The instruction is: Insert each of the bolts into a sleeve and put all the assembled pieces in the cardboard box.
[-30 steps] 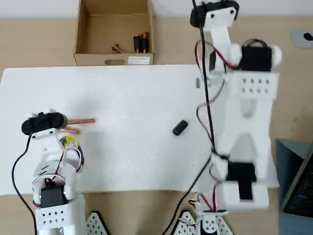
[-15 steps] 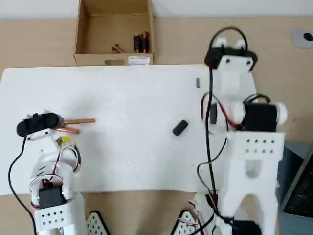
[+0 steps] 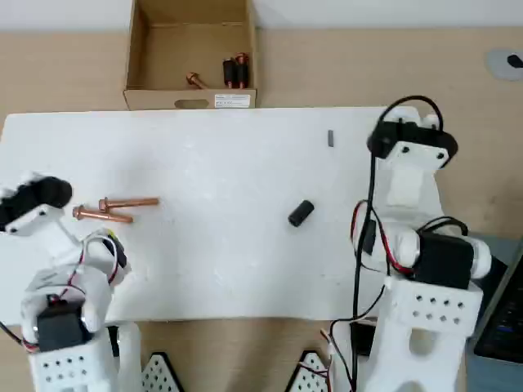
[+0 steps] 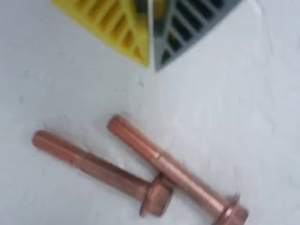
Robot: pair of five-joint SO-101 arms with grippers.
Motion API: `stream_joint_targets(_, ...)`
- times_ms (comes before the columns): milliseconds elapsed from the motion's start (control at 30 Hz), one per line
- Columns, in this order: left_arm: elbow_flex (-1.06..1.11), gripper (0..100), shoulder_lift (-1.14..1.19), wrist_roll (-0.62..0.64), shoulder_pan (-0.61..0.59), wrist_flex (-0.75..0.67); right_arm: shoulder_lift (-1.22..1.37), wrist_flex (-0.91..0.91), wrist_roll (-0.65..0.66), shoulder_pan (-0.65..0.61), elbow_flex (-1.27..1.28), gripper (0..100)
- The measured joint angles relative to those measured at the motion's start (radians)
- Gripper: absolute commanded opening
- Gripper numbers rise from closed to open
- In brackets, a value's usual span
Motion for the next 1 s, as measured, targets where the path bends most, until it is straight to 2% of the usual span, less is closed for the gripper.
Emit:
stream_joint_targets(467,-0.54,0,0.675,0.281,0.0,0.206,-0.032,-0.003,0.0,0.031,0.006,0.9)
stream_joint_targets(700,-0.658,0,0.964,0.405,-0.054,0.238,-0.032,-0.003,0.0,0.094,0.006,0.9)
stream_joint_targets(1000,-0.81,0,1.278,0.453,-0.107,0.238,-0.032,-0.003,0.0,0.138,0.006,0.9)
